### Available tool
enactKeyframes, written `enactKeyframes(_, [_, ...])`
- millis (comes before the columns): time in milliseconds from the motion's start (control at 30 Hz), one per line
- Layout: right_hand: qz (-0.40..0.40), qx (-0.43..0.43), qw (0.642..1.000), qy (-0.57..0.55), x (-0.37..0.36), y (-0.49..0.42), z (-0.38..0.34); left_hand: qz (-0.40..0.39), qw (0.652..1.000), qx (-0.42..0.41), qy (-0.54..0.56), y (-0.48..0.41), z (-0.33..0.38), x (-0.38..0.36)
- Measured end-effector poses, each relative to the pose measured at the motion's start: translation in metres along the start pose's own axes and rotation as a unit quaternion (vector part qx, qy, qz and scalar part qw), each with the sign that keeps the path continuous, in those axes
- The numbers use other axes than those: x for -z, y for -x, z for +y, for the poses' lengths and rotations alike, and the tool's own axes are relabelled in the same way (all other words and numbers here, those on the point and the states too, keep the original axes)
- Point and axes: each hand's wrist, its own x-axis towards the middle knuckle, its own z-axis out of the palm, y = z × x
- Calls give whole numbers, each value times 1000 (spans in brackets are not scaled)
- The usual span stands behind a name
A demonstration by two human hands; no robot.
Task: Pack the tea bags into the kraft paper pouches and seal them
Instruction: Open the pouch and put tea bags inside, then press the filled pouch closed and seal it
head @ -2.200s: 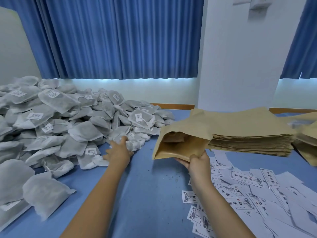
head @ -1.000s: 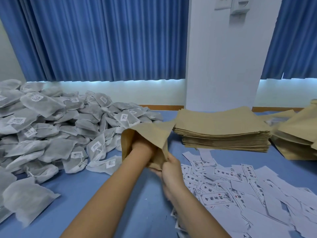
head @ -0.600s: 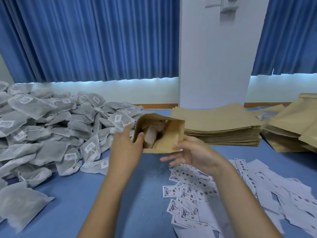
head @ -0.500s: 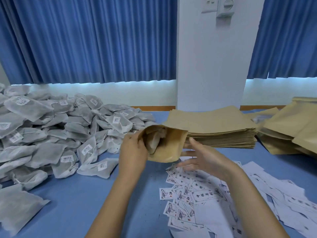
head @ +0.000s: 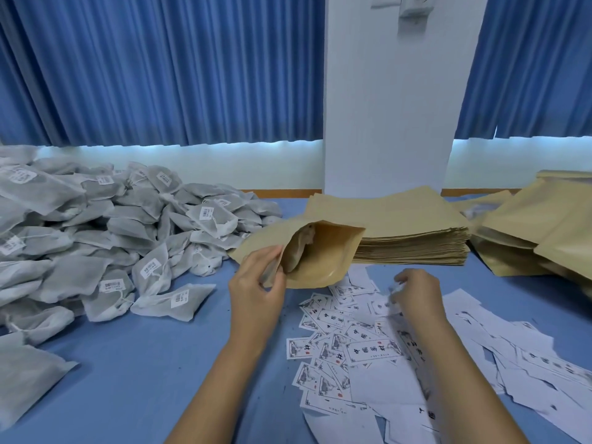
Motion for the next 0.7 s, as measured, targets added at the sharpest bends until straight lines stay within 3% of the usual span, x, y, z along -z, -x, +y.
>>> enactKeyframes(133, [107, 134, 974, -146, 31, 13, -18, 3, 1000, 1, 1, 1, -2, -2])
enactKeyframes(200, [63, 168, 948, -264, 39, 26, -36, 4, 1000, 8, 9, 3, 0, -3])
enactKeyframes(267, [-24, 168, 936, -310, 30, 41, -53, 3, 1000, 6, 10, 5, 0, -6])
enactKeyframes(367, [-79, 147, 947, -274, -2, 57, -67, -4, 1000, -7, 6, 8, 1, -8])
enactKeyframes(500, [-61, 141, 950, -271, -26, 58, -67, -6, 1000, -19, 8, 9, 0, -10])
enactKeyframes(700, [-21, 147, 979, -137, -36, 52, -60, -24, 1000, -19, 9, 12, -2, -12])
